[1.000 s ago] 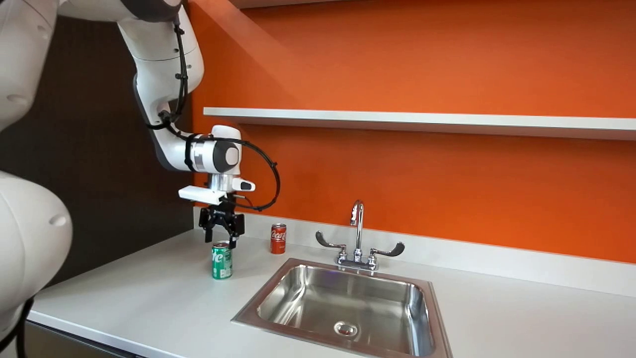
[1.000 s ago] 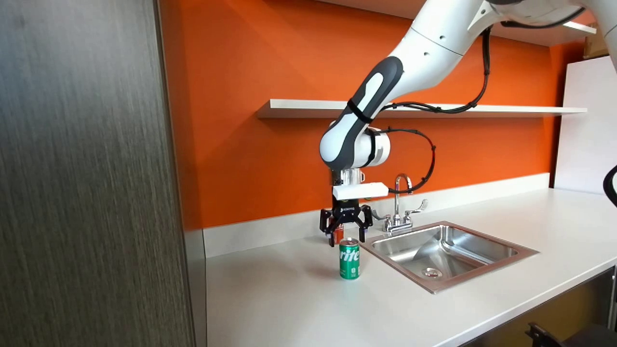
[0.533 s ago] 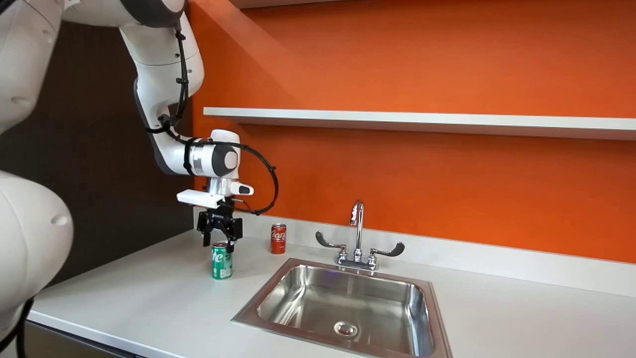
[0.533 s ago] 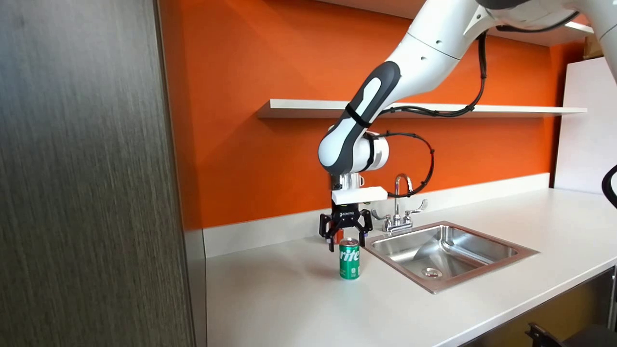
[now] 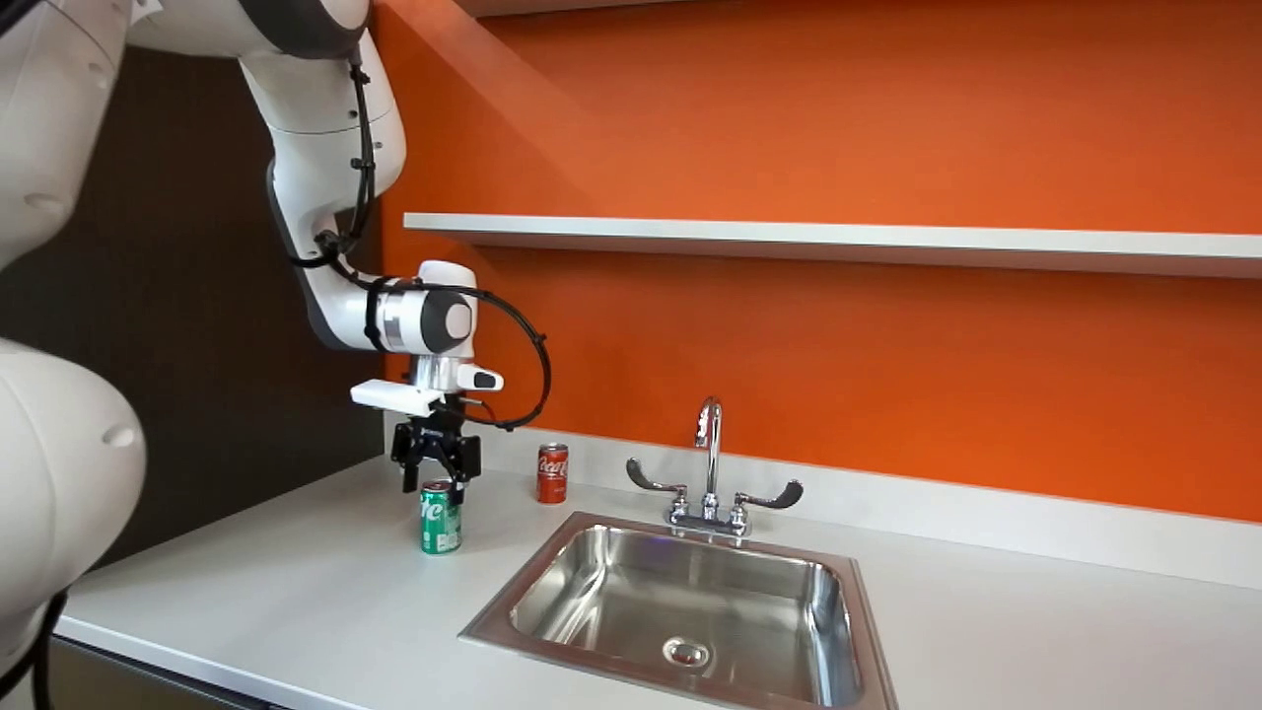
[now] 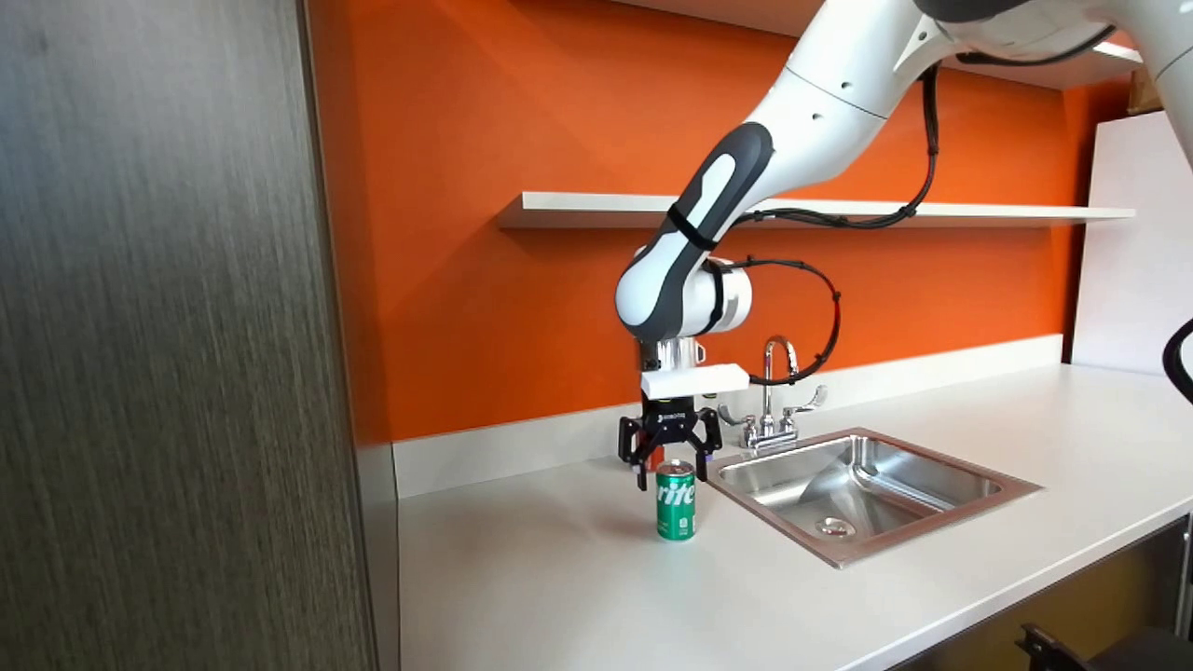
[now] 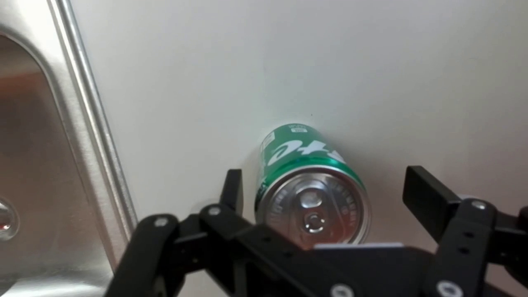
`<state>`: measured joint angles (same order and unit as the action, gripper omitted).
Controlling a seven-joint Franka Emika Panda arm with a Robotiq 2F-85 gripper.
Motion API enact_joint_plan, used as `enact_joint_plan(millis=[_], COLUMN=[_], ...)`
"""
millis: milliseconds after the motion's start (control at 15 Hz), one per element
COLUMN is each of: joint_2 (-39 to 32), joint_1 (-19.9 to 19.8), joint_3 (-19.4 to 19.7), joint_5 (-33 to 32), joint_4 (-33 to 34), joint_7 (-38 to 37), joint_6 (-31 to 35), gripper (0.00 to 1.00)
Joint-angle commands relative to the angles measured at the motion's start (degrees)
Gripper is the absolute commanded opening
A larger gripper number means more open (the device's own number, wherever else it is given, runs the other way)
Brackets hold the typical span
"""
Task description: Put the green can inside the sink
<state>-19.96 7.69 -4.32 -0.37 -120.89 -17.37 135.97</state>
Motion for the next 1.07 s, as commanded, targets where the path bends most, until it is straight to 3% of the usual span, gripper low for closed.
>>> enact_joint_plan(millis=[0,400,467,600,800,1000], joint_2=[-0.56,-0.85,-0.91,-1.05,-1.43,-1.48], joint_1=[0.93,0.90,0.83,0.83,0.81,0.81], joint_3=[0.85,0.97,0.95,0.97,1.00,1.09], joint_5=[0.07,0.20,0.32,0.35,0.46,0.44], joint_4=[0.88,1.03,1.04,1.12,1.36,1.51], joint_7=[-1.56,-1.72,-1.57,-1.55,-1.48,-1.64], joint_6=[0.00,0.15,0.33,0.62,1.07,1.09], gripper=[1.00,1.00,0.75,0.66,0.40,0.38])
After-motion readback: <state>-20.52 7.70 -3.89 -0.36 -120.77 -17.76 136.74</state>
